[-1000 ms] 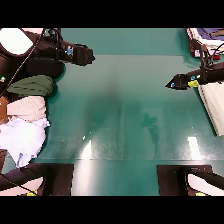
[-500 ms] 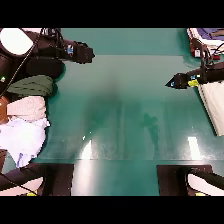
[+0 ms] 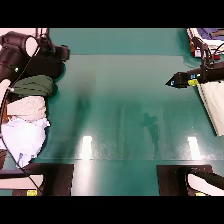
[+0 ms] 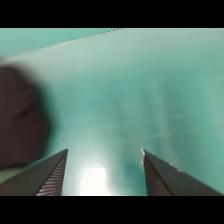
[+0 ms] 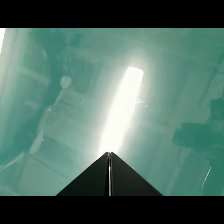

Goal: Fold the shirts.

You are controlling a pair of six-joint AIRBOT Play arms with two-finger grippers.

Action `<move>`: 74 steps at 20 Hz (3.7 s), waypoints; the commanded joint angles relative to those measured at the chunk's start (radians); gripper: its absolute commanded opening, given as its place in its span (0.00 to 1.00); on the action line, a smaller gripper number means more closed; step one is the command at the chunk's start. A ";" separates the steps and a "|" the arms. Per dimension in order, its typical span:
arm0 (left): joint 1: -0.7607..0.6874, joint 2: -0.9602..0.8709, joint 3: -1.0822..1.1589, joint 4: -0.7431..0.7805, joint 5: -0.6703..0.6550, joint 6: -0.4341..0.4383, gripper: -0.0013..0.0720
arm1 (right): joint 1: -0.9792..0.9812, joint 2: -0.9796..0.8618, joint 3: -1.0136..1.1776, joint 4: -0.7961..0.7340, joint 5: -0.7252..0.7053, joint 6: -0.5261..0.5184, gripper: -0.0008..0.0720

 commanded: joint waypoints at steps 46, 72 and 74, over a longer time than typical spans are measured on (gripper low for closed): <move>-0.528 0.290 -0.198 -0.270 -0.079 0.019 0.87 | 0.001 0.391 -0.109 0.007 -0.289 0.001 0.03; 0.113 -0.108 -0.448 -0.821 0.120 0.237 0.87 | 0.001 0.261 -0.111 0.005 0.000 0.040 0.03; 0.114 -0.114 -0.448 -0.821 0.147 0.237 0.55 | 0.001 0.221 -0.111 0.005 0.000 0.040 0.03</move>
